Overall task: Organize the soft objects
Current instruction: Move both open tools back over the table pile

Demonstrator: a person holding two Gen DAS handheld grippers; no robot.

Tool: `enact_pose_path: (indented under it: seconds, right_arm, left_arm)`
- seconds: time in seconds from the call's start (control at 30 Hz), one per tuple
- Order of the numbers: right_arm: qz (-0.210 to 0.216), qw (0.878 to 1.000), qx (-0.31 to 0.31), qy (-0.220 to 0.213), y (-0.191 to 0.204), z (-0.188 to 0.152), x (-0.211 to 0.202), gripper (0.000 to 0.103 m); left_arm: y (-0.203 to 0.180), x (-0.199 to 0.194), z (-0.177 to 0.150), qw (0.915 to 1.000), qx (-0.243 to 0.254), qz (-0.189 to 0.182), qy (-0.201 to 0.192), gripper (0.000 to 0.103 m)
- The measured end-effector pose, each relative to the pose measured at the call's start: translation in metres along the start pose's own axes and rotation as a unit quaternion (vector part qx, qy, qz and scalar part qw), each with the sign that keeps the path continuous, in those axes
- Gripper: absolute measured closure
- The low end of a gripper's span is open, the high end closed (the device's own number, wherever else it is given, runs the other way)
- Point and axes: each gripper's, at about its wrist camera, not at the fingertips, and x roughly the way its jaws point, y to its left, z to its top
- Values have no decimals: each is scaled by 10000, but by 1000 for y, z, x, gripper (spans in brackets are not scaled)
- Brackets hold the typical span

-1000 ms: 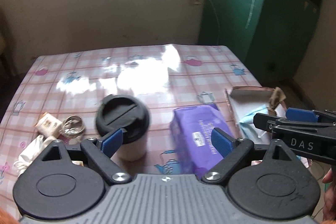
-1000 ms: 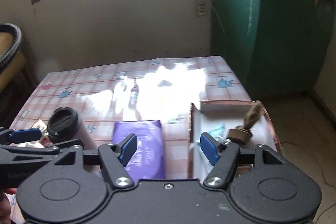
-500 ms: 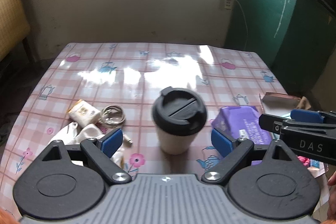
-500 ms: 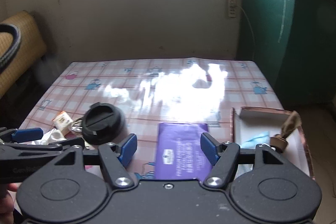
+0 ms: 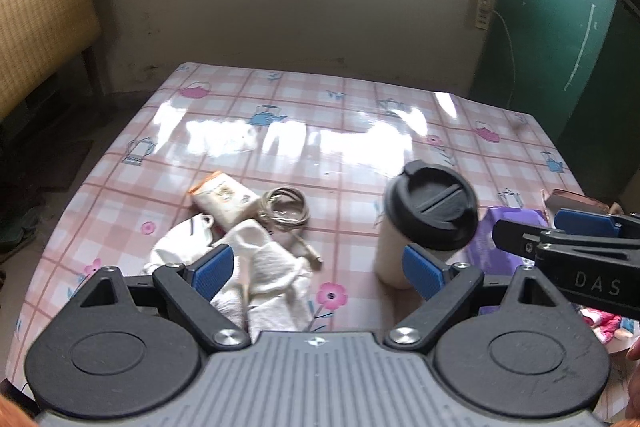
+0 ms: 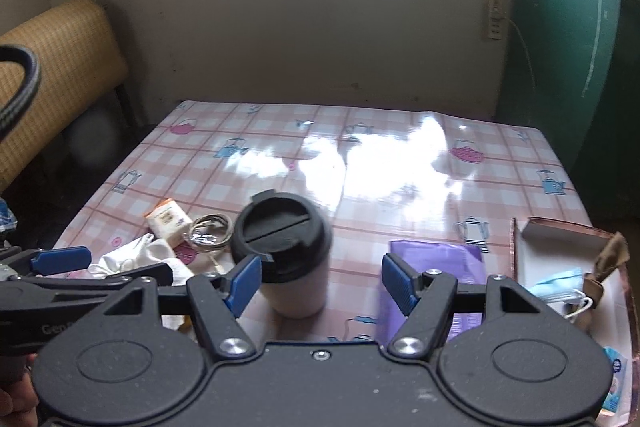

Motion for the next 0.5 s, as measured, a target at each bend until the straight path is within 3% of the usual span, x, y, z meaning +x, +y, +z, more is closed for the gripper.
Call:
enact_pose_path:
  seconds: [0.5]
  right_arm:
    - [393, 9991, -122, 68, 51, -8, 19, 24]
  left_arm:
    - [49, 0, -14, 9991, -297, 298, 32, 9]
